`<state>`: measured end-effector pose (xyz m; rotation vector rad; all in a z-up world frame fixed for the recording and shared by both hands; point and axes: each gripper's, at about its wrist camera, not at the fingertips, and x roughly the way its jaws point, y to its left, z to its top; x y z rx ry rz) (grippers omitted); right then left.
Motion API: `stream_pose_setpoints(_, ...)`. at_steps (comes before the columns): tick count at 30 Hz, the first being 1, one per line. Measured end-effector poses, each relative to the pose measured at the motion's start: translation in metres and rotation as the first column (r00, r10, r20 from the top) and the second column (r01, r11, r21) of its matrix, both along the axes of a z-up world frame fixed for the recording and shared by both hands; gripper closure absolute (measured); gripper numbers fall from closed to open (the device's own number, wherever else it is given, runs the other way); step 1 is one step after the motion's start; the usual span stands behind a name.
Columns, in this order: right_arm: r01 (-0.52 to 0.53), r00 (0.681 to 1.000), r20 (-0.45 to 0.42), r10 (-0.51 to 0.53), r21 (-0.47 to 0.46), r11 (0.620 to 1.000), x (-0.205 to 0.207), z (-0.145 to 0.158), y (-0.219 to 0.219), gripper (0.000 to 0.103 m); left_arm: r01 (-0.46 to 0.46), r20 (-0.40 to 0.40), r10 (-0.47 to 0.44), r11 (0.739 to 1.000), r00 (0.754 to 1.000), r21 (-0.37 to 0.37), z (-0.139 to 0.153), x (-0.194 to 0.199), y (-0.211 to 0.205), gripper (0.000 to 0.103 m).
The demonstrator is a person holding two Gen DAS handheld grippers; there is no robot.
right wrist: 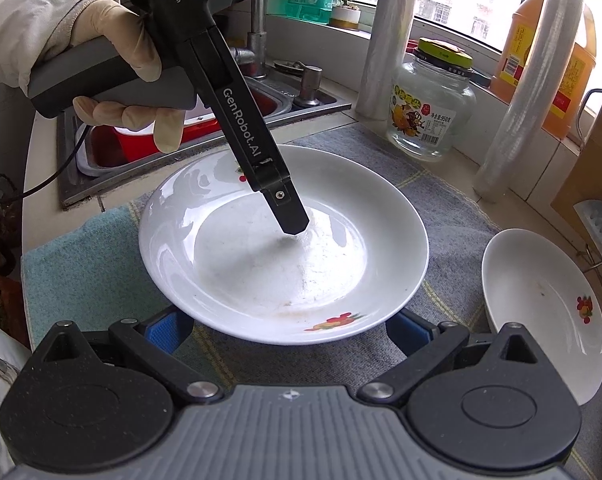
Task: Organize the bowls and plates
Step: 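Carry the fruit-decal plate with the left gripper over the plate by the sink, then lower the plate onto the plate by the sink and open the left gripper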
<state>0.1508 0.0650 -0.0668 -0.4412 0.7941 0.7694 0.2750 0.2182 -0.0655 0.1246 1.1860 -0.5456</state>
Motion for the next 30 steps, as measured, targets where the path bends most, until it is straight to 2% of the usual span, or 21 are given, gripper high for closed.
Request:
stream_pose_setpoints(11,0.001,1.000,0.003,-0.001,0.003,1.000,-0.0023,0.0020,-0.0007,0.000,0.016,-0.013,-0.015,0.999,1.000,0.028,0.0009,0.0019,-0.0034,0.023)
stream_pose_setpoints(30,0.002,1.000,0.010,-0.002,0.004,1.000,-0.0041,0.0027,-0.0022,0.000,0.011,-0.023,-0.011,0.999,1.000,0.032,0.0054,-0.0032,0.0023,0.023)
